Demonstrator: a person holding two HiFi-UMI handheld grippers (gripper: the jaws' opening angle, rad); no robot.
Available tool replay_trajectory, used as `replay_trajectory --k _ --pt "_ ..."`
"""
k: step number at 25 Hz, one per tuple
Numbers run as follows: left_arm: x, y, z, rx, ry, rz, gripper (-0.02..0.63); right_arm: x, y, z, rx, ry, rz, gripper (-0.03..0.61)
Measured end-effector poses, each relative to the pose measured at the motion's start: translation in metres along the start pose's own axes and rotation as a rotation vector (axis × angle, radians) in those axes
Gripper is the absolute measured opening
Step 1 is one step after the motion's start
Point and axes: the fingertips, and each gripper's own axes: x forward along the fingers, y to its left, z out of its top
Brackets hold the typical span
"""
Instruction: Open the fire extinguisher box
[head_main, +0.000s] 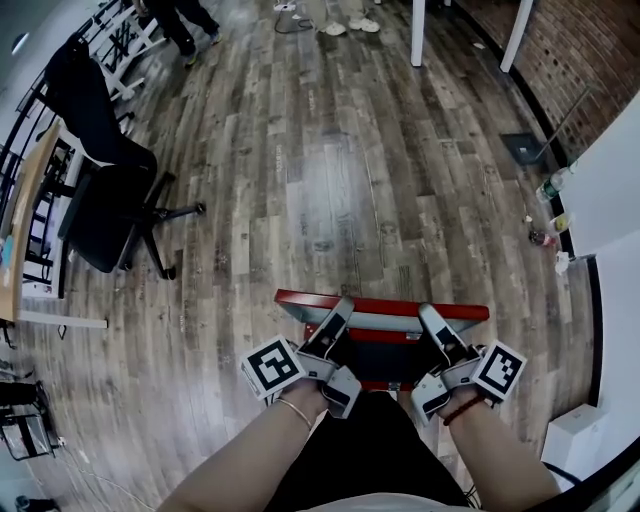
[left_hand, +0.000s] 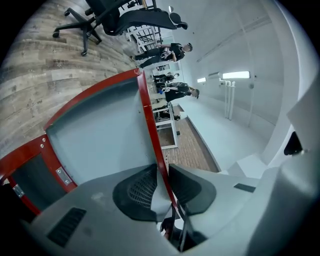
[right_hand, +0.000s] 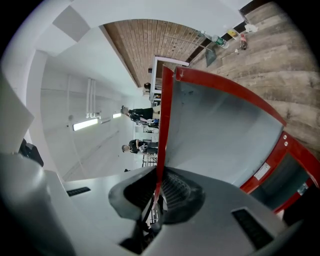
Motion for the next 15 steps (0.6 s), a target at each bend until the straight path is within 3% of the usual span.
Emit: replay_trajectory --k 15 --pt "0.025 0.013 0.015 -0.031 0.012 0.025 0.071 0.021 -0.01 0.023 0.025 -0.101 -0.04 0.031"
